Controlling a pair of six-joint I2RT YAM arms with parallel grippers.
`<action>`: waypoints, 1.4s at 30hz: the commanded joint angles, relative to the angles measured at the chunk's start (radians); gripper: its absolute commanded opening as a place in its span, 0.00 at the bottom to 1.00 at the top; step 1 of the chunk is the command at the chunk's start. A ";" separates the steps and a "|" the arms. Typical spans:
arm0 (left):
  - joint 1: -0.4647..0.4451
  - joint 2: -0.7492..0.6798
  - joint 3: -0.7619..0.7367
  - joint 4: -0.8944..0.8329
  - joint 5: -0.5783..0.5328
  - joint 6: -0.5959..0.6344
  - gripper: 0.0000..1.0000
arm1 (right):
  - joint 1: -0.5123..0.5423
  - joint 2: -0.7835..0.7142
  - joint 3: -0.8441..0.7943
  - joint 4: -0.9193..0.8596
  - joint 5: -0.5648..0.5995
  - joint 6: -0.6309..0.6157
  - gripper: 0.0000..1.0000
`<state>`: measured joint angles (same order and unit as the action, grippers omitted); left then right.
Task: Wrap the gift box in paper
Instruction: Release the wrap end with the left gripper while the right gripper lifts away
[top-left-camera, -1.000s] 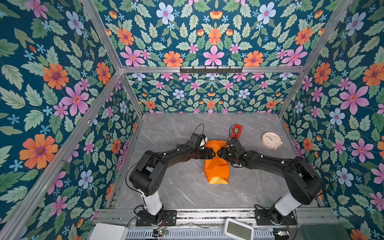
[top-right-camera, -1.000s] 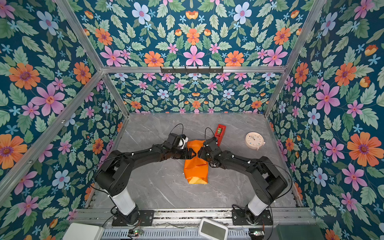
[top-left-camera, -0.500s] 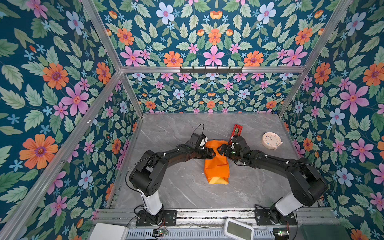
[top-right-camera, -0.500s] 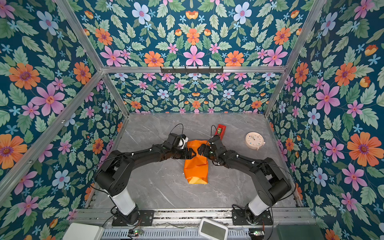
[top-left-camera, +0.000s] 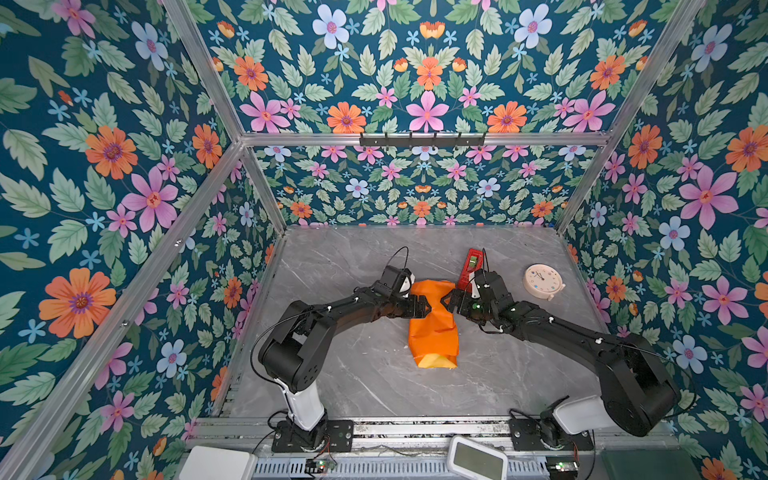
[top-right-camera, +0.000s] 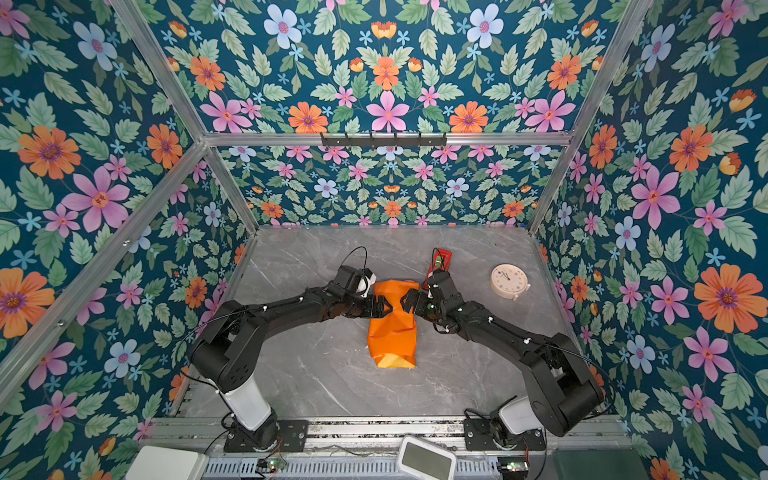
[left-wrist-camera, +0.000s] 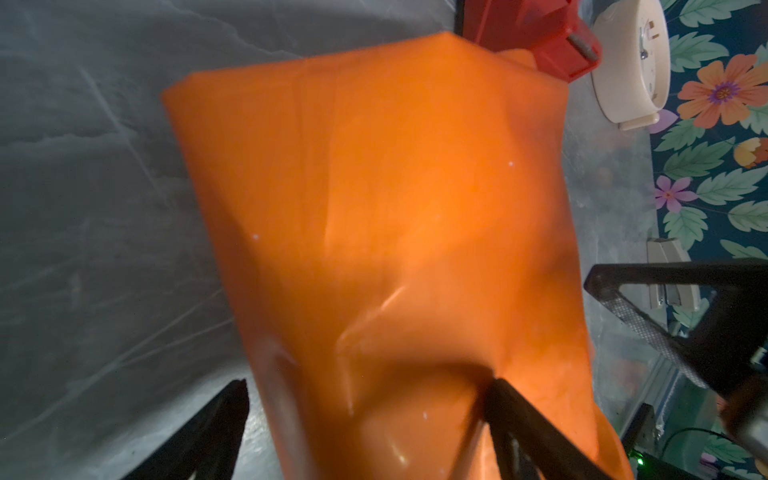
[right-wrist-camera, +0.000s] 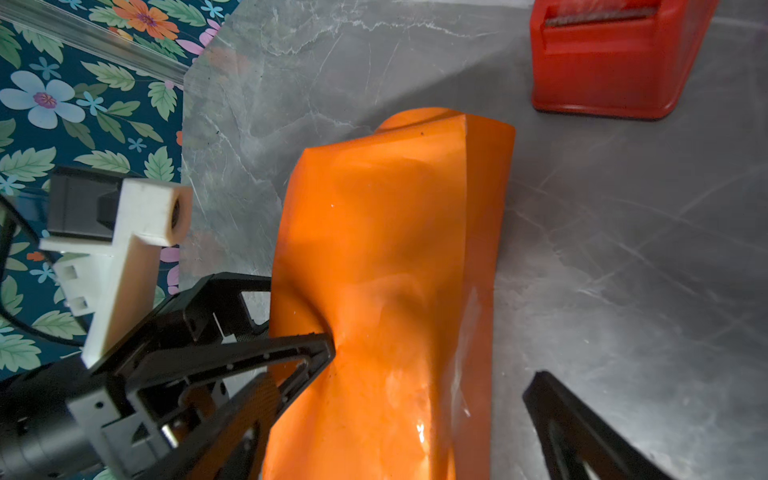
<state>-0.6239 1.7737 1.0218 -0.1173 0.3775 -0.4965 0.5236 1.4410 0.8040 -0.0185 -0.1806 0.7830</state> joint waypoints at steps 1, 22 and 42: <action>0.000 0.004 0.022 -0.258 -0.172 0.005 0.94 | 0.002 -0.010 0.001 -0.026 -0.013 -0.019 0.96; 0.039 -0.186 -0.034 -0.102 -0.002 -0.177 0.87 | 0.035 0.122 0.081 0.059 -0.141 0.015 0.85; 0.125 -0.226 -0.113 0.027 0.004 -0.157 0.96 | -0.047 0.226 0.220 -0.120 -0.188 -0.171 0.90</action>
<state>-0.4961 1.6012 0.9619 -0.1062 0.3721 -0.6708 0.4751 1.6836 1.0569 -0.0597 -0.3172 0.6926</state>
